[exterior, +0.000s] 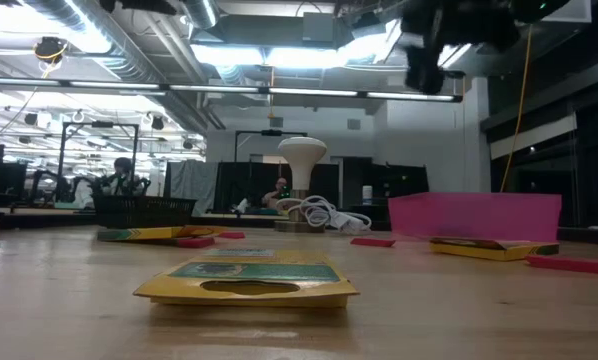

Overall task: Pick & Place School Supplies
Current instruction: Put the crayon box into the black bin

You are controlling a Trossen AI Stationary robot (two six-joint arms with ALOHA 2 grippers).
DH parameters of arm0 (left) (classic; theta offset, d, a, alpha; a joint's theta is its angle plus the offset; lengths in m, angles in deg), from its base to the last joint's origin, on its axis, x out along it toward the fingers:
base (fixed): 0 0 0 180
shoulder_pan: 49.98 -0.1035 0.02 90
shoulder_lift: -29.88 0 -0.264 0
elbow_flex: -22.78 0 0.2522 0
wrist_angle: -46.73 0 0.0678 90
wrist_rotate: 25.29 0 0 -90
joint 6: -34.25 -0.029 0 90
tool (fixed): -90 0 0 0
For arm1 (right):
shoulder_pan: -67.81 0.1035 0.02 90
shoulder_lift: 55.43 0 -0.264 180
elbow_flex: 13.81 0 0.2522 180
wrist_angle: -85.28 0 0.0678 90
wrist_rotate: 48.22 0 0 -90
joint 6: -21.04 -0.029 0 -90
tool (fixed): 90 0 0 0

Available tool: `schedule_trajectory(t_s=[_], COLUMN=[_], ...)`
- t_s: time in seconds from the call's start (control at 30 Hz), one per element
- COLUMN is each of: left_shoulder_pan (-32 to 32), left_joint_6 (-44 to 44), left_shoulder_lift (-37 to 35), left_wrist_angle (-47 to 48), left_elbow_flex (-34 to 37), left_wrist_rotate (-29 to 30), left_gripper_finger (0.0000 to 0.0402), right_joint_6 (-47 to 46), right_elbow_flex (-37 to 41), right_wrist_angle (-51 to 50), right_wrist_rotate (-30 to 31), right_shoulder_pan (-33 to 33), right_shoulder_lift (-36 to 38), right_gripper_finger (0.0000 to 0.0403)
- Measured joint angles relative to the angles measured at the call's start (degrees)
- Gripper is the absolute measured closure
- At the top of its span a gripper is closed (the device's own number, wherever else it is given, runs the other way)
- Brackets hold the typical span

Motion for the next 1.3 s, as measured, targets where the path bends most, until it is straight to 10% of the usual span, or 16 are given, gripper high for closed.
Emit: schedule_trajectory(t_s=[0.57,0.83,1.07,1.3], left_shoulder_pan=[5.0,7.8,9.1,10.6], left_joint_6=[22.3,23.2,23.1,22.4], left_shoulder_lift=[-1.4,-5.0,-9.3,-11.2], left_wrist_angle=[29.5,32.5,31.7,31.5], left_elbow_flex=[0.0,0.0,0.0,1.5], left_wrist_rotate=[-17.9,-13.0,-14.2,-14.9], left_gripper_finger=[0.0192,0.0192,0.0192,0.0192], right_joint_6=[-17.7,-14.0,-8.3,-23.9], right_elbow_flex=[0.0,-14.3,-36.3,-38.1], right_wrist_angle=[-4.5,-6.7,-41.8,-58.2], right_wrist_rotate=[34.4,47.9,57.4,57.4], right_shoulder_pan=[24.6,30.9,34.9,41.1], right_shoulder_lift=[-2.7,-11.1,-24.4,-30.8], right_gripper_finger=[0.0244,0.027,0.028,0.028])
